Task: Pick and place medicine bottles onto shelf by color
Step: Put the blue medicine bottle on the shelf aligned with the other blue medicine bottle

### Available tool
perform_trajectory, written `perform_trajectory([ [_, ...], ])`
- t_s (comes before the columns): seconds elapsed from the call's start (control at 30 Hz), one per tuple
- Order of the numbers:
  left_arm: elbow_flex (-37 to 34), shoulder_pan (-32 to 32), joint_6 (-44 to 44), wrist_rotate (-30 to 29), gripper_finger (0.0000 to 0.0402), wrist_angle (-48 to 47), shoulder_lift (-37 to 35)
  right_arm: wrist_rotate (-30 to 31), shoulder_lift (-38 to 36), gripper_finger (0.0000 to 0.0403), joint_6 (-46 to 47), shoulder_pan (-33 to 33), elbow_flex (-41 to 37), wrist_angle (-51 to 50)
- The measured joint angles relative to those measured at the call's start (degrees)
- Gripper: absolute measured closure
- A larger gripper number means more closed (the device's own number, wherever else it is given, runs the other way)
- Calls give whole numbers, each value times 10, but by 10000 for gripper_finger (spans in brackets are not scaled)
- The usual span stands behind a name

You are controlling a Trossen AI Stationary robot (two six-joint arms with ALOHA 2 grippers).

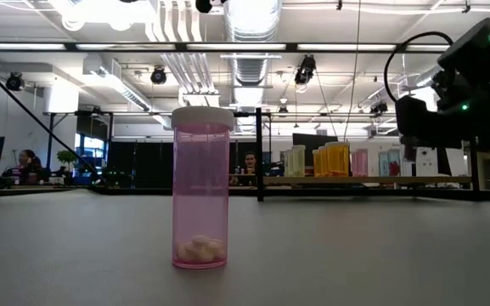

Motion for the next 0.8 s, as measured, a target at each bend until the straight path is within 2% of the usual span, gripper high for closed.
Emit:
perform_trajectory([
  [0.13, 0, 0, 0, 0, 185, -1, 0, -12, 0, 298, -120, 0, 3, 52],
  [0.27, 0, 0, 0, 0, 185, -17, 0, -63, 0, 298, -239, 0, 27, 52],
  [0.37, 0, 0, 0, 0, 185, -27, 0, -70, 0, 298, -295, -2, 37, 47],
  [0.47, 0, 0, -2, 0, 185, -33, 0, -71, 0, 298, -293, -13, 37, 47],
  [0.67, 0, 0, -2, 0, 185, -31, 0, -26, 4, 298, -195, -37, 19, 47],
  [0.8, 0, 0, -2, 0, 185, -30, 0, -59, 15, 298, -188, -39, 6, 47],
])
